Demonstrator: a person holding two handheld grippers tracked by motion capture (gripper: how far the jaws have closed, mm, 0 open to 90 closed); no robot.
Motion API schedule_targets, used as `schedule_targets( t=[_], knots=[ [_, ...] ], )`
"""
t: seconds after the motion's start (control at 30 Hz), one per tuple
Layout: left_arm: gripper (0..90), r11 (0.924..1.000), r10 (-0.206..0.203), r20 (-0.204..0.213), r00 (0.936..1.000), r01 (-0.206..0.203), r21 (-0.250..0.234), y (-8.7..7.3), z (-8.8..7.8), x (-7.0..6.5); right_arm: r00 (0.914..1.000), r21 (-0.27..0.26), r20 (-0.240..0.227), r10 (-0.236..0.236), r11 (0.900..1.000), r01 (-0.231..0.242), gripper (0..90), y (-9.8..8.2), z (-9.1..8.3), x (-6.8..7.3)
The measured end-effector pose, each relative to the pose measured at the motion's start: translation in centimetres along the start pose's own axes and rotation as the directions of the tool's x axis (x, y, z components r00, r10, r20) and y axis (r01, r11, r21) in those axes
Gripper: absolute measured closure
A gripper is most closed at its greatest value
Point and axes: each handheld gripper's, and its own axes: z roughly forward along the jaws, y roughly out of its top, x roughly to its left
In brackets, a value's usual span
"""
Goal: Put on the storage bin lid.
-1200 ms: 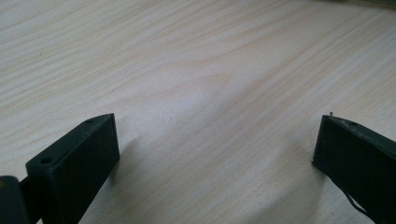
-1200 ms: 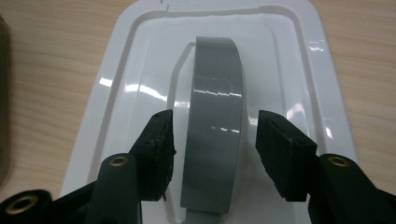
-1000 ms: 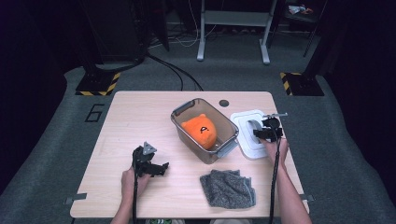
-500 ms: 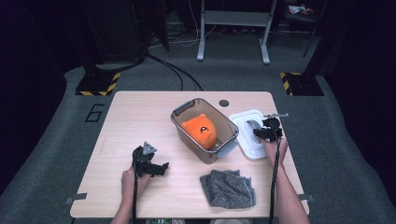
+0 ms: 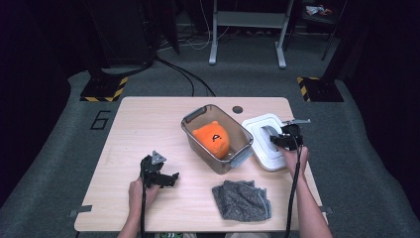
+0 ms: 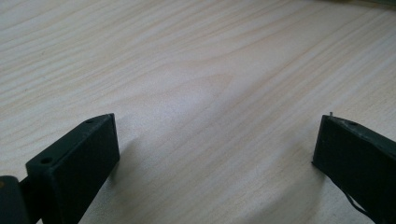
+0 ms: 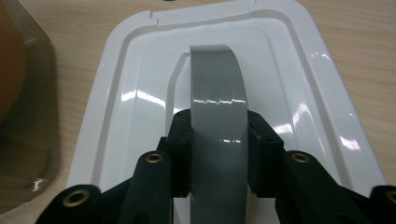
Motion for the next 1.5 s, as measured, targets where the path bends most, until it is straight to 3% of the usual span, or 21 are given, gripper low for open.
schedule_targets(
  t=[0.4,0.7,0.77,0.8,0.93,1.1,1.5],
  knots=[
    [0.0,1.0000,-0.003,-0.002,1.0000,0.003,0.001,0.0,0.0,0.0,0.9993,-0.011,-0.007,-0.036,0.999,0.036,66.7,1.2,-2.5,0.3],
    [0.0,1.0000,-0.004,-0.002,1.0000,0.004,0.001,0.0,0.0,0.0,0.9994,-0.018,-0.014,-0.032,0.999,0.032,66.7,2.2,-3.7,0.3],
    [0.0,1.0000,-0.003,-0.003,1.0000,0.003,0.001,0.0,0.0,0.0,0.9983,-0.023,-0.009,-0.058,0.998,0.058,66.7,2.6,-4.2,0.3],
    [0.0,1.0000,-0.004,-0.003,1.0000,0.004,0.001,0.0,0.0,0.0,0.9989,-0.021,-0.014,-0.045,0.999,0.045,66.7,2.7,-4.3,0.4],
    [0.0,1.0000,-0.004,-0.003,1.0000,0.004,0.001,0.0,0.0,0.0,0.9977,-0.027,-0.006,-0.067,0.997,0.067,66.7,3.5,-5.1,0.3],
    [0.0,1.0000,-0.004,-0.003,1.0000,0.004,0.001,0.0,0.0,0.0,0.9987,-0.025,-0.002,-0.050,0.998,0.050,66.7,4.1,-5.7,0.3],
    [0.0,1.0000,-0.004,-0.003,1.0000,0.004,0.002,0.0,0.0,0.0,0.9971,-0.028,0.007,-0.076,0.997,0.076,66.7,6.0,-7.1,0.8]
  ],
)
